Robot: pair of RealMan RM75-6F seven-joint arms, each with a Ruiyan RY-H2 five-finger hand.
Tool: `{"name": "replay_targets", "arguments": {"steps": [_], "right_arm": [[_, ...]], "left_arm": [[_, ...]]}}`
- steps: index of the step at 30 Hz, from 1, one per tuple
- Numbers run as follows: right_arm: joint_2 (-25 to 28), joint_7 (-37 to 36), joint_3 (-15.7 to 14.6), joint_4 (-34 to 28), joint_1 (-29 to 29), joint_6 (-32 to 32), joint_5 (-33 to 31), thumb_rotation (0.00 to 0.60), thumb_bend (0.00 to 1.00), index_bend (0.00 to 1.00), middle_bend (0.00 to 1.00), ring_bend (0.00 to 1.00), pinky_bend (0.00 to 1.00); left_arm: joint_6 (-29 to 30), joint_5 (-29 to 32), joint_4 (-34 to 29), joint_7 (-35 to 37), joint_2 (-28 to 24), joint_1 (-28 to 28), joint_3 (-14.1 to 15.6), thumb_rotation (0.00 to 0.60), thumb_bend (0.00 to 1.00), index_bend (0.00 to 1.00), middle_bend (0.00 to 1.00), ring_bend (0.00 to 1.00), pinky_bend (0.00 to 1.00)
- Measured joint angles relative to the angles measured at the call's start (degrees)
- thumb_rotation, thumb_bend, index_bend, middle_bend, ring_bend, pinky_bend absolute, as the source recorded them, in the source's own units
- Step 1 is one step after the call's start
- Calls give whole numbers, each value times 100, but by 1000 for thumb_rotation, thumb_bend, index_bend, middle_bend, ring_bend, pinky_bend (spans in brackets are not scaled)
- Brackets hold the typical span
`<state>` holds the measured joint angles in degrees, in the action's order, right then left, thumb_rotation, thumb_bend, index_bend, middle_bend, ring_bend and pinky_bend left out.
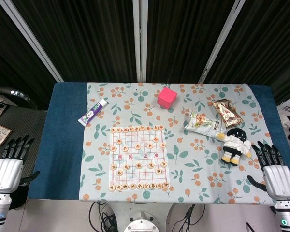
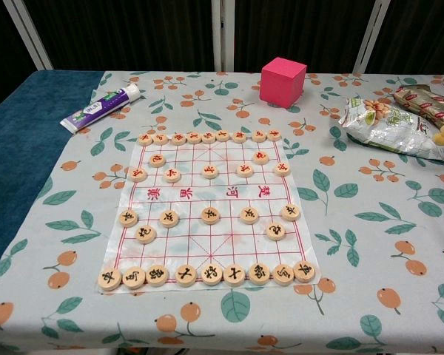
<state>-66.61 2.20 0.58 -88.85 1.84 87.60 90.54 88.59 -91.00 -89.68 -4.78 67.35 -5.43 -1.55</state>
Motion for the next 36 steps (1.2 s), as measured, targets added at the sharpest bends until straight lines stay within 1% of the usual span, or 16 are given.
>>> {"name": "replay_targets", "arguments": {"steps": [12,16,20,36], "right_arm": [[22,-25,0,29,36,-44,46,600,66,0,0,0,0],[28,-9,7,16,63,-78,53,600,66,0,0,0,0],[39,61,2,-16,110,-148,75,600,66,0,0,0,0],[21,376,-22,-233,387,-428,322,600,69,0,0,0,0]], "left_arm": [[57,-71,-130,-115,-37,21,27,600,101,0,0,0,0],[-22,-4,-183,-127,-74,23,40,600,101,0,0,0,0],[-131,82,-198,-147,-84,26,76,600,102,0,0,0,0],[-92,120,-182,-129,-64,71,70,600,101,0,0,0,0]]}}
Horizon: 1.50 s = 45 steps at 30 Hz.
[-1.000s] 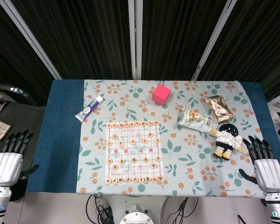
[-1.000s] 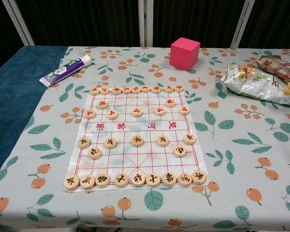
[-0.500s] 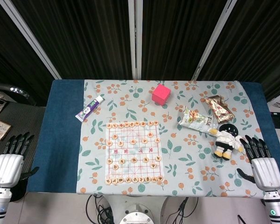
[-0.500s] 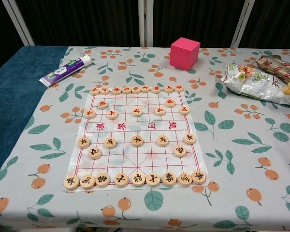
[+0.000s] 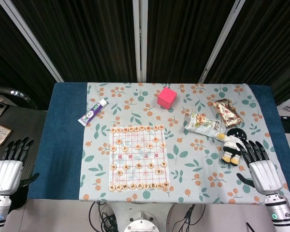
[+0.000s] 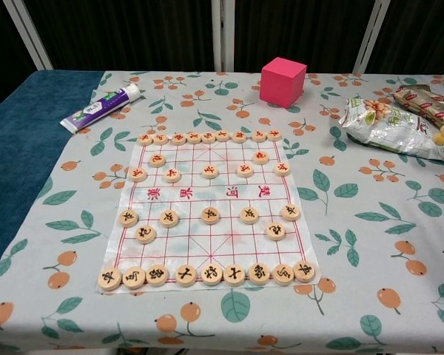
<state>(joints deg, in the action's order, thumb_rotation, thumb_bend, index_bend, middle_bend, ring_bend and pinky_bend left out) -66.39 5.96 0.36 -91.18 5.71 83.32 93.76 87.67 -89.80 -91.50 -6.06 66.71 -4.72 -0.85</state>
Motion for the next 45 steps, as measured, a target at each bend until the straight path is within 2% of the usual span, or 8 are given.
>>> {"name": "replay_targets", "arguments": {"steps": [8,19,22,25,29,36,45], "right_arm": [[-7,135,-6,-96,63,-80,-26,600,70,0,0,0,0],[70,-109,-9,33,-77,151,-115,600,70,0,0,0,0],[110,-186,16,53,-87,202,-120,600,70,0,0,0,0],[149,-262,60,62,-95,266,-141,600,70,0,0,0,0],[208,-410,118,58,-133,380,-196,600,70,0,0,0,0],[429,-1035,232,40,-287,698,-345,600,70,0,0,0,0],[615,-1500,385,166,-507,1025,-541,600,70,0,0,0,0]], "left_arm": [[1,-54,35,62,10,-6,14,600,102,0,0,0,0],[-144,-192,-73,-11,63,-164,2,600,101,7,0,0,4],[-245,-243,-153,51,74,-210,48,600,101,87,1,0,54],[-351,-432,-245,83,77,-299,116,600,102,159,43,0,110],[-476,-863,-302,27,183,-515,163,600,103,194,91,0,133],[-1252,-1232,-417,-239,478,-1157,164,600,118,232,92,0,133],[-2332,-1359,-257,-652,1347,-2014,54,600,136,280,98,0,133]]}}
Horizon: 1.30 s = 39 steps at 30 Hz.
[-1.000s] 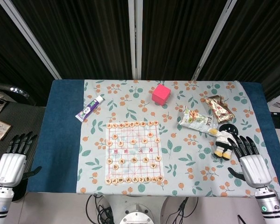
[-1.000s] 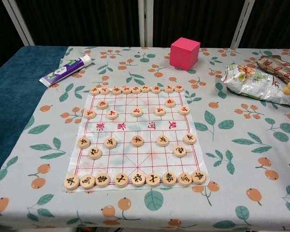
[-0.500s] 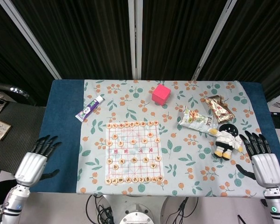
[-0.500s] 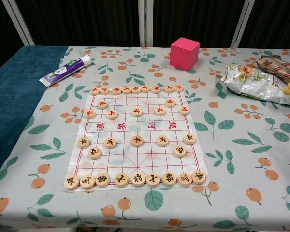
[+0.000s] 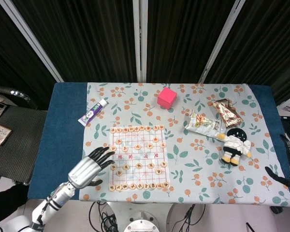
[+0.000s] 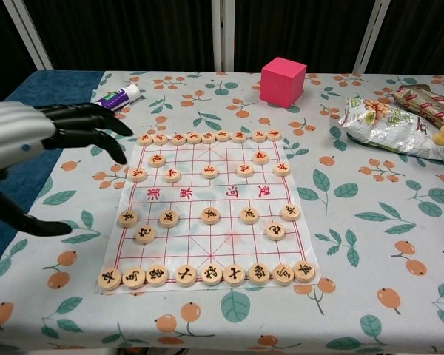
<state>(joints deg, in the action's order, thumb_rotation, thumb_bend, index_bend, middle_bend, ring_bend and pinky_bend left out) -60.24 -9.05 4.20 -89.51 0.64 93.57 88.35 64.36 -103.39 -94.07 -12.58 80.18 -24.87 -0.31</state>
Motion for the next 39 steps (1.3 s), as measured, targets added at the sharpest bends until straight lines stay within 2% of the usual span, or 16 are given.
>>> {"name": "replay_targets", "arguments": {"steps": [11,15,25,39], "right_arm": [[86,-309,111,45,-62,102,-75,600,69,0,0,0,0],[129,-406,152,56,-101,149,-123,600,70,0,0,0,0],[94,-483,142,154,-105,10,-179,600,69,0,0,0,0],[59,-396,136,155,-108,-90,-215,600,70,0,0,0,0]], "left_arm": [[-365,-67,749,-720,678,-472,10,600,141,311,105,0,131],[-496,-81,935,-766,777,-651,13,600,146,336,110,0,131],[-586,-146,1451,-792,1088,-831,293,600,147,355,114,0,131],[-434,-116,1625,-749,1156,-954,436,600,152,411,115,0,127]]}}
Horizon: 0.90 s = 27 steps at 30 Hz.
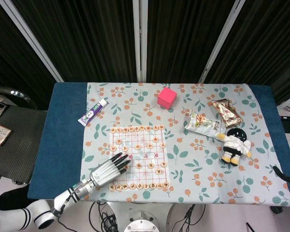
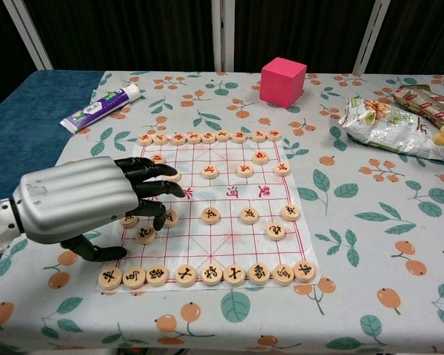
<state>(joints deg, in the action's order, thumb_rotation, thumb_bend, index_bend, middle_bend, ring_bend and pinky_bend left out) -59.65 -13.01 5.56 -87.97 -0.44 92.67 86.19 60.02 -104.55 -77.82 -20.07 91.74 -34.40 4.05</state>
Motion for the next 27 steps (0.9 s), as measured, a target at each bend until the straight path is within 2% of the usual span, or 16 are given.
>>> {"name": "replay_targets", "arguments": {"steps": [18,27], "right_arm": [[-32,-15,2,57,18,-142,-63,600,75,0,0,0,0],[-44,-17,-3,68,11,-141,-41,600,75,0,0,0,0]], "left_arm": [[91,59,176,-81,126,-84,95,600,156,521,137,5,127],[211,72,159,-86,101,-101,109,600,158,541,140,6,127]]}}
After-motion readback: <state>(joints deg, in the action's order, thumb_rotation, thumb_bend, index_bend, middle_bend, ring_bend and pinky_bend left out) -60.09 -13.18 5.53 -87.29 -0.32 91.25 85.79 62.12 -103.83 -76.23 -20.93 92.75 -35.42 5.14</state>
